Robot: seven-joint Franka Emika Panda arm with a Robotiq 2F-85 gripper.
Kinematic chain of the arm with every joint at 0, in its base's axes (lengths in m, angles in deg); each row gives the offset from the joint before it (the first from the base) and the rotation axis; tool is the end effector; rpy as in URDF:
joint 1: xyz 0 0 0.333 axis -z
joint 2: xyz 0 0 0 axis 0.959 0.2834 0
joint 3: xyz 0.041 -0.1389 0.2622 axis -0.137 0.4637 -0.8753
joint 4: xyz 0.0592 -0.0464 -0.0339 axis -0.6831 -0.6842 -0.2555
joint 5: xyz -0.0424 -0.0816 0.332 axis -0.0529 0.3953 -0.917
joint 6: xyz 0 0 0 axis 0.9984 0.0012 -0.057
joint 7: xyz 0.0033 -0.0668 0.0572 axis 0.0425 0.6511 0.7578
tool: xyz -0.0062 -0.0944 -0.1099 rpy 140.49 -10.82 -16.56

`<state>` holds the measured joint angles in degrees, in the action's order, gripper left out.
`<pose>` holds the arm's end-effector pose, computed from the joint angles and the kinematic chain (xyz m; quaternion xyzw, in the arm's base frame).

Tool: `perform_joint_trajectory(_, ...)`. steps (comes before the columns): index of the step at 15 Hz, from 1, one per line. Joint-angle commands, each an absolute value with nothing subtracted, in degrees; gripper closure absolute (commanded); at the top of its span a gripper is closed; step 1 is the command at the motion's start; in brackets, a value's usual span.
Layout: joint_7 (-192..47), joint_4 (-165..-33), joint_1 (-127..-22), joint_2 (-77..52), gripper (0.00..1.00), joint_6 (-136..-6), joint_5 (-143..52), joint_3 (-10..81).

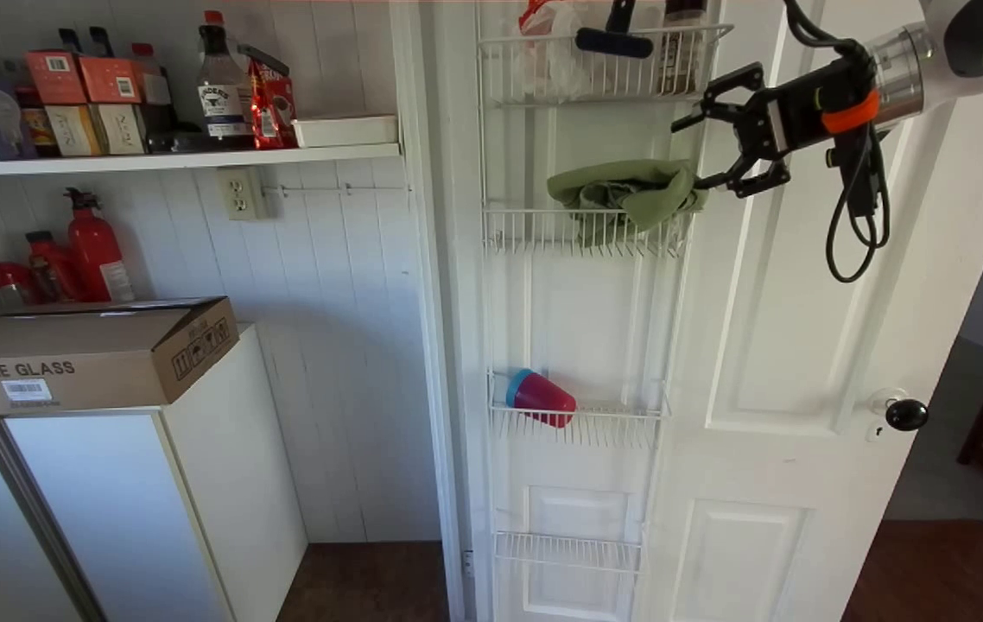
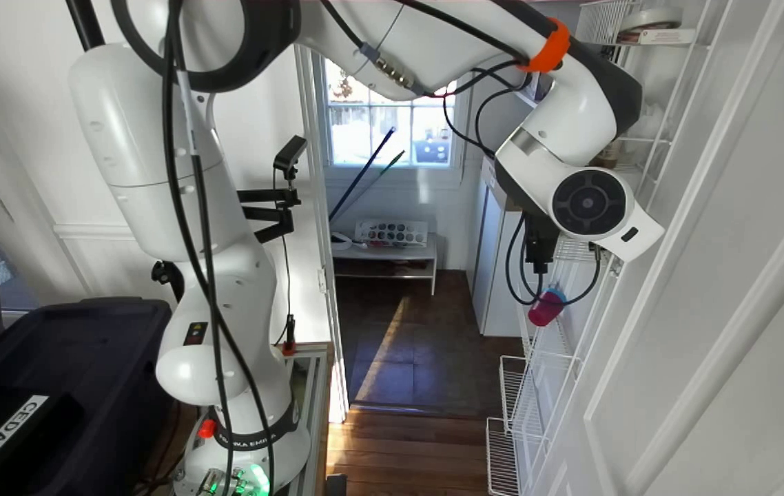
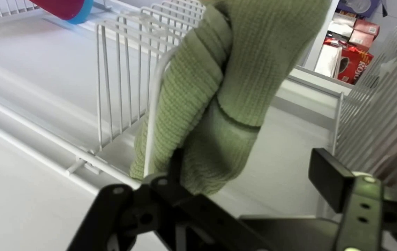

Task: Pick up the green towel and put it on the fourth white rack from the bottom

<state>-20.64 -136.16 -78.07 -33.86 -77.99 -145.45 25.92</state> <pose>0.5063 0.1150 0.4229 -0.8223 0.1313 -0.2697 0.4835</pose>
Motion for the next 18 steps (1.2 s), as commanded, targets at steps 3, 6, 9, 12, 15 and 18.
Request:
perform_joint_trajectory(3, -24.0, -139.2, -77.8, -39.4, 0.26, -78.7, -142.9, 25.9)
perform_joint_trajectory(6, -24.7, -139.8, -77.6, -41.0, 0.47, -79.0, -142.3, 25.8)
perform_joint_trajectory(9, -25.4, -140.9, -77.2, -42.6, 0.57, -79.3, -141.7, 25.8)
perform_joint_trajectory(12, -27.4, -142.9, -76.7, -44.7, 0.29, -80.3, -140.0, 25.8)
perform_joint_trajectory(15, -30.9, -145.8, -76.2, -47.6, 0.08, -79.7, -136.1, 26.2)
perform_joint_trajectory(18, -36.9, -149.6, -75.2, -51.2, 0.00, -78.0, -128.3, 26.9)
